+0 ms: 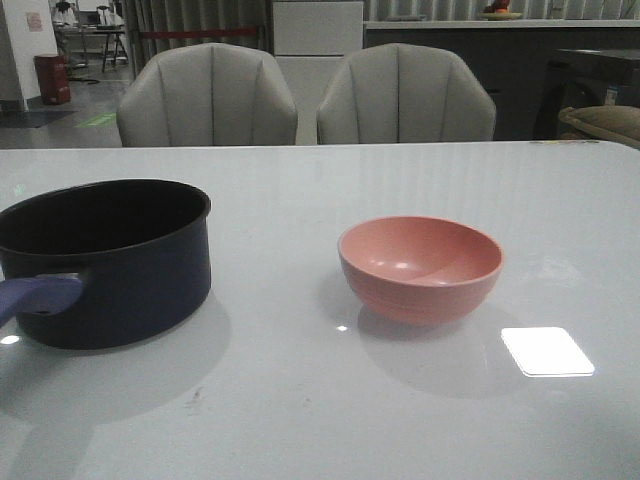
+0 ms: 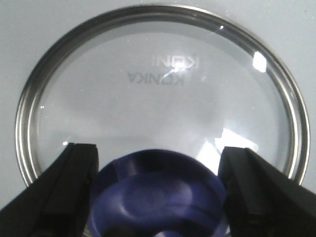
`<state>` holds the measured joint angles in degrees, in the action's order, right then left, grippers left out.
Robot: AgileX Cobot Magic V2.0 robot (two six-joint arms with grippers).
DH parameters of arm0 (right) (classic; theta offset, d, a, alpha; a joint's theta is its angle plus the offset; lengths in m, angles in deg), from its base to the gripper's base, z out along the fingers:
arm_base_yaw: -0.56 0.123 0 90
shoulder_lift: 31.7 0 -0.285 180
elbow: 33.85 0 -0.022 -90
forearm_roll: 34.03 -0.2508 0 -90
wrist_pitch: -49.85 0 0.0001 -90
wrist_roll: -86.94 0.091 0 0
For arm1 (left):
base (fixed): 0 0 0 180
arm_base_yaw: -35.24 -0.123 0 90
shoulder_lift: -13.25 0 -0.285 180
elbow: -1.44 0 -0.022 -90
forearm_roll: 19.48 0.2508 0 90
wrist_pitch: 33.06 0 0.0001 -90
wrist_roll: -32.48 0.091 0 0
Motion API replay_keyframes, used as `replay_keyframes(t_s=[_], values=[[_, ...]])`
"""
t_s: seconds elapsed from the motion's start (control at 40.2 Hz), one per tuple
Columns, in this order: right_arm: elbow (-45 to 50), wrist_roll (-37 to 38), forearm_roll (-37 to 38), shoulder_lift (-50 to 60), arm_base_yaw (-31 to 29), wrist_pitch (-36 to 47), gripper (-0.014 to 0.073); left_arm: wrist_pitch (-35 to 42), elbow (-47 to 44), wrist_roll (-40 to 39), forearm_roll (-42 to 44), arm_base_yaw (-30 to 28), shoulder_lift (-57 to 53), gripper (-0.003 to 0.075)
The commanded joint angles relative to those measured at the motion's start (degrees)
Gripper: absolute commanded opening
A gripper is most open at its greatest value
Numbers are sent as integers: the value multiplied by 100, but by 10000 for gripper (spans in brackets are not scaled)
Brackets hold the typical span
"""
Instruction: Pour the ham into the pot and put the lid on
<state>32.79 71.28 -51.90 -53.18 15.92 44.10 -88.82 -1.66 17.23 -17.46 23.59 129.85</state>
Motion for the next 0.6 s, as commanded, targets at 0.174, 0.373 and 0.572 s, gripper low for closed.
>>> replay_keyframes(t_s=[0.174, 0.373, 0.572], values=[[-156, -60, -36, -41, 6, 469, 150, 47, 166, 146, 18, -14, -534, 300], [-156, -60, -36, -41, 6, 469, 150, -80, 446, 283, -133, -14, -658, 300], [-156, -60, -36, -41, 6, 469, 150, -239, 999, 694, -527, 51, -914, 300]])
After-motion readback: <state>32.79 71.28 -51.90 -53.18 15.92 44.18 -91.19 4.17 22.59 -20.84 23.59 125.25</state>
